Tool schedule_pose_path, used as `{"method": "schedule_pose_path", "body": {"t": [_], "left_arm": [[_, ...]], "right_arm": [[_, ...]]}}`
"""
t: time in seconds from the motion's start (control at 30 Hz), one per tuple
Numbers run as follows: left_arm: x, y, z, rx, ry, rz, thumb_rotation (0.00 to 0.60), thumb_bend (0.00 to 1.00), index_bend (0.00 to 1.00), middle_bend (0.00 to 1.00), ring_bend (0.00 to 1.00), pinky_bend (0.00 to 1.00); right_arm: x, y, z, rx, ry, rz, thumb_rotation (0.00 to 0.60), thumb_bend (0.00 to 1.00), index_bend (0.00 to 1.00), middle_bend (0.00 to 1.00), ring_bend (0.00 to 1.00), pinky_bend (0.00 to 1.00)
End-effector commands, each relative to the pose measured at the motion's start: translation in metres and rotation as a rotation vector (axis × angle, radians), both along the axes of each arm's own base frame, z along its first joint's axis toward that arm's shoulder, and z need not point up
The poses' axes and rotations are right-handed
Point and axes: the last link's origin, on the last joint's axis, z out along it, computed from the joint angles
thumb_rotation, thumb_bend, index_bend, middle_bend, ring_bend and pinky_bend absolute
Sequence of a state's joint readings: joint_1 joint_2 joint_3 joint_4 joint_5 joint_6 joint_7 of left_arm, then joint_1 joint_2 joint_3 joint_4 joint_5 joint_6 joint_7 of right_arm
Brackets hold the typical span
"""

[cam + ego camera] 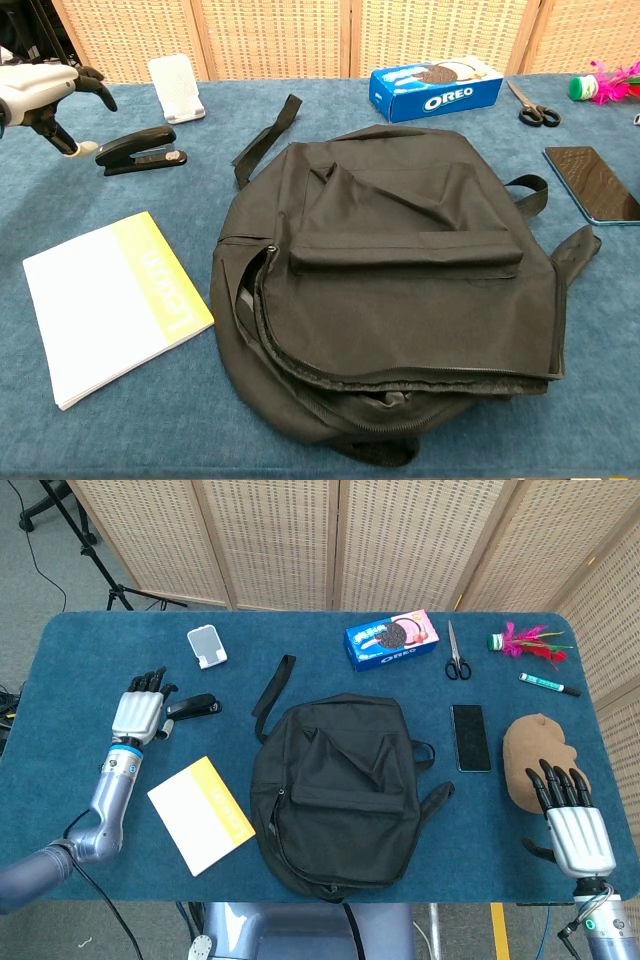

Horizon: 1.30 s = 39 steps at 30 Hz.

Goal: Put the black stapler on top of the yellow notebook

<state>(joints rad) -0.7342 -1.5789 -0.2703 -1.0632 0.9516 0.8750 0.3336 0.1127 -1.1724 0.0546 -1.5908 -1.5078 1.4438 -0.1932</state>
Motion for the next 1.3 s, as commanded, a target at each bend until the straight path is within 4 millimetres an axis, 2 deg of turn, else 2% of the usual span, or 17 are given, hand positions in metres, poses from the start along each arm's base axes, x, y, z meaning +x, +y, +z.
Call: {"method": "schedule_pose_path", "body": {"t": [0.03,1.17,1.3], "left_arm": [[-0.001,0.003,-0.003,0.011,0.003,0.016,0.600,0.37,0.26,0.05,0.05,0.10],[0.012,0.021,-0.035,0.007,0.016,0.048,0.600,0.37,0.26,0.05,0.05,0.10],[0.015,0.021,-0.044,-0.006,0.022,0.049,0.600,0.38,0.26,0.05,0.05,0.10]], "right_arm": [[0.001,0.001,-0.001,0.002,0.000,0.006,0.600,0.09,0.00,0.00,0.00,0.00],[0.003,-0.001,-0.007,0.021,0.009,0.020,0.600,0.09,0.00,0.00,0.00,0.00],[0.004,-0.001,-0.007,0.020,0.009,0.025,0.600,0.09,0.00,0.00,0.00,0.00]]}}
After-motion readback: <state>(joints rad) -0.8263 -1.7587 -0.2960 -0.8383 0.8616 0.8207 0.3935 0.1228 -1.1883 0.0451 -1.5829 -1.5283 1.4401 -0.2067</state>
